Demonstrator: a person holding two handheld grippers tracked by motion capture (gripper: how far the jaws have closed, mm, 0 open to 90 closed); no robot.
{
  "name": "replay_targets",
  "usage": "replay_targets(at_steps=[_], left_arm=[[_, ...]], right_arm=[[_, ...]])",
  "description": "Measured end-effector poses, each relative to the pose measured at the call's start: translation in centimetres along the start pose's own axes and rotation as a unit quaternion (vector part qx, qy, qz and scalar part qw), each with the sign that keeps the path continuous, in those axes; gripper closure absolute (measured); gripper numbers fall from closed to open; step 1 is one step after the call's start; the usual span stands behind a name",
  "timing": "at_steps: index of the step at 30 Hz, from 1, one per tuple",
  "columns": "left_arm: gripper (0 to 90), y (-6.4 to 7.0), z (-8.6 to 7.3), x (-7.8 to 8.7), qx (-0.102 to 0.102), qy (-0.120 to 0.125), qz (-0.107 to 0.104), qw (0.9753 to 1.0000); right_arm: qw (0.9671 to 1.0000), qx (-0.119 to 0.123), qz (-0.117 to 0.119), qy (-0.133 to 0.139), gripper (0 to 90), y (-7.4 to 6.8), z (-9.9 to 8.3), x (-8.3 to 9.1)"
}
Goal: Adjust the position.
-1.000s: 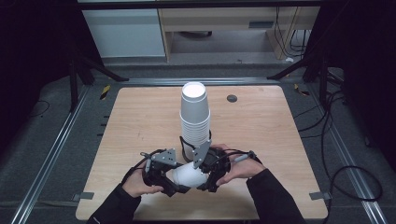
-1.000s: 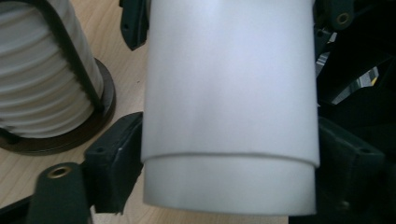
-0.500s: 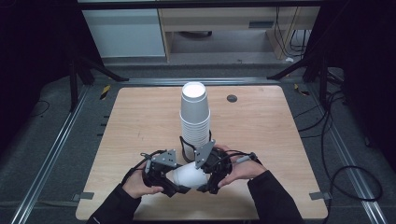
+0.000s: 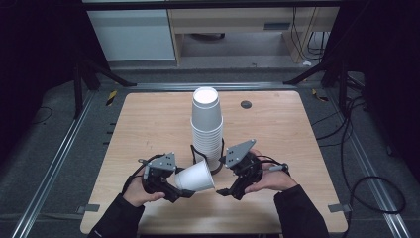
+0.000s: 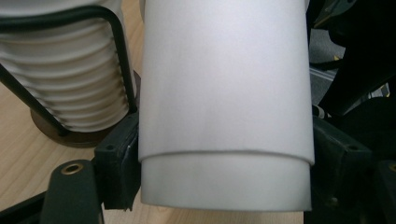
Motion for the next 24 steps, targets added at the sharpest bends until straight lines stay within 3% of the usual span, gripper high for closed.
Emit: replay_targets(at_steps=[6, 15, 24], left_arm=[[22.2, 0.0, 0.2, 0.1, 0.004, 0.026, -0.002, 0.9997], [22.3, 0.5, 0.7, -0.4, -0.003, 0.057, -0.006, 0.9983], [22.3, 1.2, 0.9, -1.5, -0.012, 0.052, -0.017, 0.9984]], right_arm=[[0.9979, -0.039, -0.002, 0.051, 2.3, 0.1, -1.6, 0.6], [0.9937, -0.061, 0.021, 0.091, 2.3, -0.3, -2.6, 0.3], [0.9904, -0.074, 0.034, 0.111, 3.0, -0.1, -2.6, -0.5]])
Point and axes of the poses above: each handheld gripper's, and its own axes: x roughly backward along the jaws, z roughly out of its top, y roughly to its right, the point moved 2 cm from there along -x, roughly forward along the jaws, and after that the axes turned 4 degrees about z, right-handed, at the moved point
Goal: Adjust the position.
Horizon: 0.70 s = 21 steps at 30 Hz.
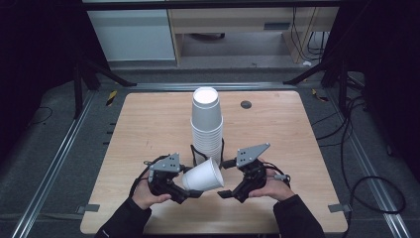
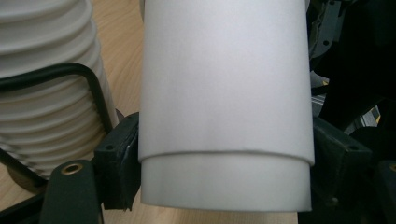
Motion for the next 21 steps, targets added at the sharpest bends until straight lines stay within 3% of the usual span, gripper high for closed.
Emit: replay_targets(at_steps=[8, 21], left_arm=[[22.4, 0.6, 0.1, -0.7, -0.011, -0.009, -0.011, 0.9998], [22.4, 1.0, 0.2, -1.3, -0.020, -0.018, -0.013, 0.9996]], right_arm=[[0.9998, -0.005, 0.015, 0.011, 4.0, 0.2, 0.0, -0.7], [0.9994, -0.002, 0.034, 0.008, 4.7, 0.1, 0.0, -1.7]])
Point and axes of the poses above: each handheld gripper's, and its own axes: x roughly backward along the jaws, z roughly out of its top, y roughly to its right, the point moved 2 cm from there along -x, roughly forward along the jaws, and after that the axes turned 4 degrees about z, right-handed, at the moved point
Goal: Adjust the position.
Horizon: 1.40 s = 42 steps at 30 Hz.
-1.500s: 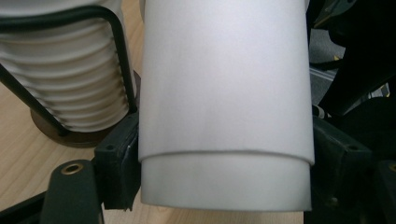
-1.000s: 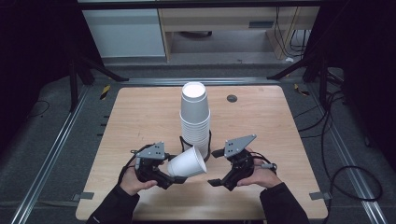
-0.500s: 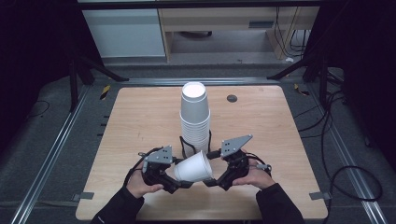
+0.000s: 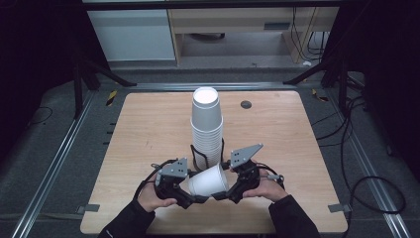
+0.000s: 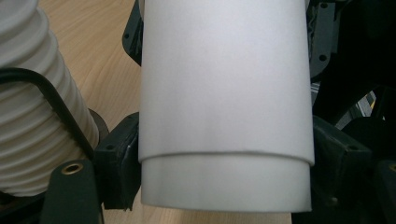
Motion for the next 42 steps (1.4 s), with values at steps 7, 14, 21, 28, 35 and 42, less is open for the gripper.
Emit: replay_targets(at_steps=[7, 14, 21, 28, 35, 42], left_arm=[[22.5, 0.0, -0.1, -0.1, 0.001, -0.005, -0.002, 1.0000], [22.3, 0.0, -0.1, -0.1, 0.003, -0.005, -0.003, 1.0000], [21.9, -0.1, 0.0, 0.0, 0.004, -0.004, -0.002, 1.0000], [18.7, 0.0, 0.1, 0.3, 0.007, -0.014, 0.010, 0.9998], [15.0, -0.3, 0.0, 0.5, 0.013, -0.030, 0.027, 0.9991], [14.1, -0.5, -0.2, 0.4, 0.006, -0.043, 0.039, 0.9983]], right_arm=[[1.0000, 0.001, 0.002, -0.004, 6.6, 0.0, -0.1, 0.0], [1.0000, -0.001, 0.004, -0.004, 8.0, 0.0, -0.1, 0.1], [1.0000, 0.000, 0.003, 0.000, 8.4, 0.0, 0.0, 0.2], [1.0000, 0.005, -0.008, 0.000, 9.0, -0.1, 0.2, 0.7], [0.9993, 0.018, -0.030, -0.014, 9.0, -0.1, 0.9, 1.6], [0.9973, 0.030, -0.027, -0.061, 8.9, 0.2, 2.5, 0.9]])
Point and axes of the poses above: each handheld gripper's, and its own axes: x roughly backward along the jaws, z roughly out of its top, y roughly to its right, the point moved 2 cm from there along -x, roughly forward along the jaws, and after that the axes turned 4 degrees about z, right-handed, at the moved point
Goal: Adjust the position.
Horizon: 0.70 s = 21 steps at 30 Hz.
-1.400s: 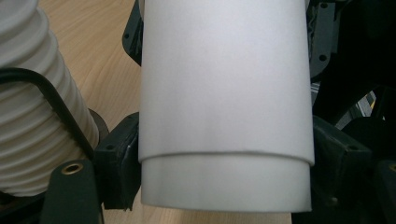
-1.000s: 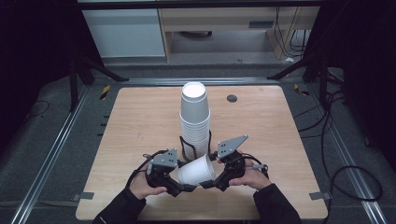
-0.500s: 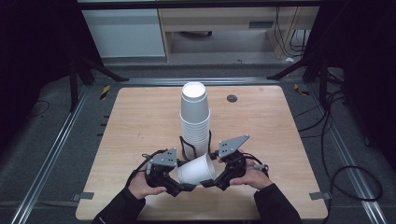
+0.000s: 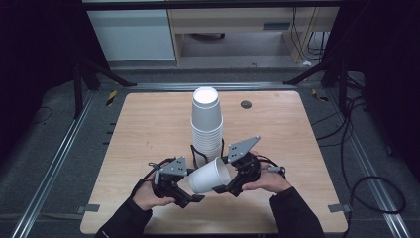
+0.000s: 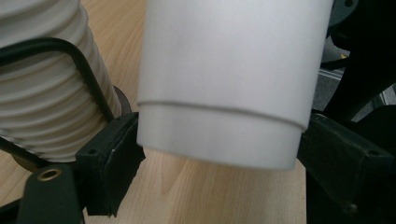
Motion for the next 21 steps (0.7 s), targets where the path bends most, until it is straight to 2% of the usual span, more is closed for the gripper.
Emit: replay_targets(at_steps=[3, 8, 14, 21], left_arm=[[14.1, -0.1, -0.1, -0.2, -0.001, -0.007, 0.004, 1.0000], [14.6, -0.1, -0.3, -0.5, -0.001, -0.020, 0.005, 0.9998], [22.2, -0.1, -0.4, -0.7, -0.001, -0.028, 0.001, 0.9996], [23.2, 0.0, -0.5, -0.8, -0.006, -0.036, 0.004, 0.9993]], right_arm=[[0.9996, 0.008, 0.005, -0.025, 8.8, 0.1, 0.7, -0.8], [0.9986, 0.013, 0.012, -0.051, 8.7, 0.2, 1.3, -1.9], [0.9978, 0.014, 0.021, -0.062, 8.5, 0.1, 1.6, -2.5], [0.9974, 0.018, 0.020, -0.067, 7.4, 0.2, 1.4, -2.7]])
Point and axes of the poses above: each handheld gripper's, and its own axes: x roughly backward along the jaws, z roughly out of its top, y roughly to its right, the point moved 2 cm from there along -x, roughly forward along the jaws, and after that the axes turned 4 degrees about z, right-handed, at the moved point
